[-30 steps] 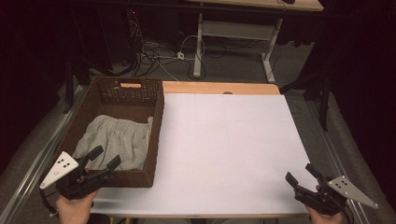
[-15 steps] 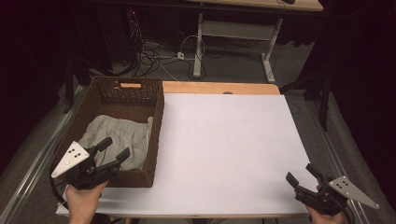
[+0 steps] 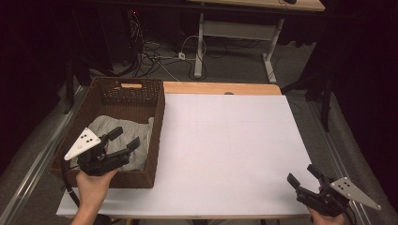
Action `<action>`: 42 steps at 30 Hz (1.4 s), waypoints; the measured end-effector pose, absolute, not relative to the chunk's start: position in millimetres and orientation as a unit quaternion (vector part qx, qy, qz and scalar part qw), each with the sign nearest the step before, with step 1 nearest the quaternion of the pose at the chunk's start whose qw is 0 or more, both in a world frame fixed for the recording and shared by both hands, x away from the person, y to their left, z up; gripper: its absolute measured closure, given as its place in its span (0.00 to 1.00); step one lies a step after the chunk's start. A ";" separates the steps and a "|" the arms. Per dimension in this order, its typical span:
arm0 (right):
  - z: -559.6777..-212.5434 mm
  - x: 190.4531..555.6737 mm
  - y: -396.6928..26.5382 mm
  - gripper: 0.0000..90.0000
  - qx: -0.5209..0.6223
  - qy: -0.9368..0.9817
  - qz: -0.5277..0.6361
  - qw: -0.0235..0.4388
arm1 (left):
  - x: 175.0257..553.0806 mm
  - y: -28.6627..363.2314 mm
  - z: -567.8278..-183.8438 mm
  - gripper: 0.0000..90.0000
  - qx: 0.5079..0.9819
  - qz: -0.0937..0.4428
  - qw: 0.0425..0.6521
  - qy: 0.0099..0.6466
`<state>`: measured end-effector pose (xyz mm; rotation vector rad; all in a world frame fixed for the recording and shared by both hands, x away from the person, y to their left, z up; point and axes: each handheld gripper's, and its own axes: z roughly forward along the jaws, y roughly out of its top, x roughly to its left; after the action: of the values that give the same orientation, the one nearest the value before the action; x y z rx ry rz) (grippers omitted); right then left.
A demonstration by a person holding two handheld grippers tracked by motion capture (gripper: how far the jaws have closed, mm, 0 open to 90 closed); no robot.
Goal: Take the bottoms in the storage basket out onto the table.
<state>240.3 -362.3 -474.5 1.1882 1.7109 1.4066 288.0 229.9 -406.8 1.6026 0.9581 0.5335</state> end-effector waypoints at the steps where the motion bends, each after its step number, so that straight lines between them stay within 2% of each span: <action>1: -474.4 239.9 -362.1 0.18 0.448 0.648 0.532 0.309 | 289.8 228.7 -405.4 0.29 0.683 0.227 0.563 0.406; 12: -474.8 238.5 -364.2 0.18 0.451 0.646 0.533 0.309 | 310.5 222.1 -393.4 0.28 0.697 0.224 0.545 0.408; 17: -474.8 239.2 -363.3 0.17 0.451 0.648 0.532 0.307 | 325.3 223.2 -392.2 0.25 0.712 0.226 0.514 0.422; 26: -475.2 239.1 -364.1 0.17 0.452 0.648 0.531 0.306 | 353.2 233.2 -385.6 0.25 0.734 0.196 0.474 0.445; 27: -475.5 239.4 -363.7 0.17 0.451 0.650 0.530 0.305 | 357.5 235.4 -386.4 0.21 0.739 0.185 0.470 0.445; 28: -475.6 239.9 -363.3 0.17 0.450 0.652 0.528 0.305 | 362.0 237.9 -387.1 0.18 0.743 0.172 0.462 0.452; 33: -475.5 240.0 -361.7 0.17 0.446 0.655 0.529 0.305 | 381.3 245.1 -394.6 0.18 0.760 0.145 0.414 0.479; 35: -475.8 240.6 -362.2 0.17 0.448 0.655 0.529 0.303 | 387.9 244.5 -399.4 0.12 0.774 0.136 0.394 0.478; 42: -476.2 242.0 -361.6 0.17 0.446 0.658 0.526 0.302 | 408.2 239.1 -417.3 0.10 0.800 0.114 0.314 0.499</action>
<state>242.0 -361.6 -476.2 1.1830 1.7454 1.3942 408.2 239.1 -417.3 2.1087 1.3155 0.3018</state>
